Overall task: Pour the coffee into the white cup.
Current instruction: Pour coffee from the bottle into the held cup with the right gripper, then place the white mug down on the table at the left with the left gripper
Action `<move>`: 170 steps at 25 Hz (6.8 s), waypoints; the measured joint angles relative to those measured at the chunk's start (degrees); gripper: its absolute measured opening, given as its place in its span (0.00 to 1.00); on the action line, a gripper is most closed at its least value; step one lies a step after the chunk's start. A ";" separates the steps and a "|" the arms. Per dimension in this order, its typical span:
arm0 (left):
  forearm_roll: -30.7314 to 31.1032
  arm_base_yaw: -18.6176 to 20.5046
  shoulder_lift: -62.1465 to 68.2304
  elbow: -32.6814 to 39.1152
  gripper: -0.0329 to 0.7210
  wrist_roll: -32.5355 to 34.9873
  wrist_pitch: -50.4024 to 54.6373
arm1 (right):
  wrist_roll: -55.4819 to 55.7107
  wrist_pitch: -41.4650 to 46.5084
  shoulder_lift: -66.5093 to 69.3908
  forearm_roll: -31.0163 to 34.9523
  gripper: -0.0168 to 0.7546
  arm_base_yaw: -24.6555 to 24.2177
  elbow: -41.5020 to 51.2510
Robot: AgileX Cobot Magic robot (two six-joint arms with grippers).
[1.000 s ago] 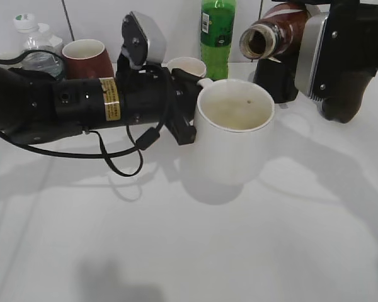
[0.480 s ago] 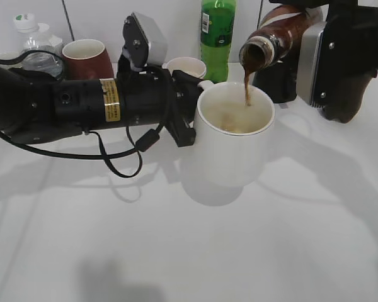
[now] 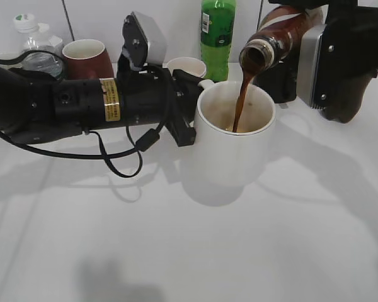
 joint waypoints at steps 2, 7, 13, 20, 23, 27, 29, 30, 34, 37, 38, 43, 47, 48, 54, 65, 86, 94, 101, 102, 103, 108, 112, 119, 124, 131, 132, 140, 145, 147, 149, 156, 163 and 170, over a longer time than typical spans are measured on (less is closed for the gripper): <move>0.00 0.00 0.00 0.00 0.11 0.00 -0.11 | -0.05 0.00 0.00 0.00 0.72 0.00 0.00; 0.04 0.00 0.00 0.00 0.11 0.00 -1.24 | -0.84 0.00 0.00 0.00 0.72 0.00 0.00; -0.06 0.00 0.00 0.00 0.11 0.00 -1.81 | -1.95 0.00 0.00 0.00 0.72 0.00 0.00; -0.06 0.00 0.00 0.00 0.11 0.00 -1.82 | -2.78 0.00 0.00 0.00 0.72 0.00 0.00; -0.06 0.00 0.00 0.00 0.11 -0.81 -1.82 | -2.94 0.00 0.00 0.00 0.72 0.00 0.00; -0.06 0.00 0.00 0.00 0.11 -1.06 -1.82 | -3.35 0.00 0.00 0.00 0.72 0.00 0.00; -0.06 0.00 0.00 0.00 0.11 -1.11 -1.82 | -4.31 0.00 0.00 0.00 0.72 0.00 0.00; -0.06 0.00 0.00 0.00 0.11 -1.17 -1.82 | -4.73 0.00 0.00 0.00 0.72 0.00 0.00; -0.06 0.00 0.00 0.00 0.11 -1.34 -1.82 | -5.21 -0.12 0.00 0.00 0.72 0.00 0.00; -0.06 0.00 0.00 0.00 0.11 -1.34 -1.70 | -5.54 -0.39 0.00 0.15 0.72 0.00 0.00; -0.06 0.00 0.00 0.00 0.11 -1.34 -1.56 | -5.63 -0.46 0.00 0.15 0.72 0.00 0.00; -0.06 0.00 0.00 0.00 0.11 -1.34 -1.55 | -6.61 -0.50 0.00 0.30 0.72 0.00 0.00; -0.06 0.00 0.00 0.00 0.11 -1.34 -1.55 | -7.60 -0.57 0.00 1.19 0.72 0.00 0.00; -0.06 0.00 0.00 0.00 0.11 -1.34 -1.51 | -7.72 -0.57 0.00 1.19 0.72 0.00 0.00; 0.26 0.00 0.00 0.00 0.11 -1.34 -1.51 | -8.92 -1.30 0.00 1.48 0.72 0.00 0.00; 1.29 0.00 0.00 0.00 0.11 -1.34 -1.16 | -10.28 -3.59 0.00 1.54 0.72 0.00 0.00; 1.48 0.00 0.05 0.00 0.11 -1.34 -1.10 | -12.85 -3.77 0.00 1.66 0.72 0.00 0.00; 1.58 0.00 0.05 0.00 0.11 -1.34 -1.10 | -13.06 -3.89 0.00 1.77 0.72 0.00 0.00; 1.75 0.00 0.05 0.00 0.11 -1.34 -1.08 | -13.33 -3.93 0.00 1.77 0.72 0.00 0.00; 1.75 0.00 0.05 0.00 0.11 -1.34 -1.08 | -13.38 -3.93 0.00 1.77 0.72 0.00 0.00; 1.75 0.00 0.05 0.00 0.11 -1.34 -1.08 | -13.38 -3.93 0.00 1.77 0.72 0.00 0.00; 1.75 0.00 0.05 0.00 0.11 -1.34 -1.02 | -13.68 -3.93 0.00 1.82 0.72 0.00 0.00; 1.80 0.00 0.05 0.00 0.11 -1.29 -0.96 | -13.44 -3.93 0.00 1.88 0.72 0.00 0.00; 0.41 0.00 0.05 0.00 0.11 0.03 -0.91 | -3.10 -3.99 0.00 1.87 0.72 0.00 0.00; -3.47 0.00 0.11 0.00 0.11 1.98 -1.00 | 9.99 -5.68 0.00 1.08 0.72 0.00 0.00; -10.56 0.20 0.11 0.00 0.11 2.14 -1.00 | 31.25 -10.20 0.00 -3.87 0.72 0.00 0.00; -10.76 0.37 0.11 0.00 0.11 2.18 -1.00 | 34.19 -10.20 0.00 -4.01 0.72 0.00 0.00; -15.79 4.56 -2.42 5.93 0.11 3.46 -0.09 | 58.58 -9.00 0.00 -4.07 0.72 0.00 0.00; -19.76 9.18 -6.11 13.07 0.11 6.86 -0.84 | 66.27 -4.85 0.00 -3.50 0.72 0.00 0.00; -21.95 11.03 -7.13 16.50 0.11 9.09 -2.54 | 67.37 -4.44 0.00 -2.42 0.72 0.00 0.00; -24.49 12.66 -7.77 19.57 0.11 11.25 -4.50 | 67.89 -4.36 0.00 -1.06 0.72 0.00 0.00; -31.06 18.06 -8.21 27.29 0.11 16.99 -8.43 | 68.32 -4.17 0.00 6.13 0.72 0.00 0.00; -37.52 21.58 -7.40 29.14 0.11 21.09 -10.54 | 68.37 -4.10 0.00 6.72 0.72 0.00 0.00; -43.41 21.78 -0.99 29.08 0.11 25.44 -11.46 | 68.37 -4.10 0.00 6.89 0.72 0.00 0.00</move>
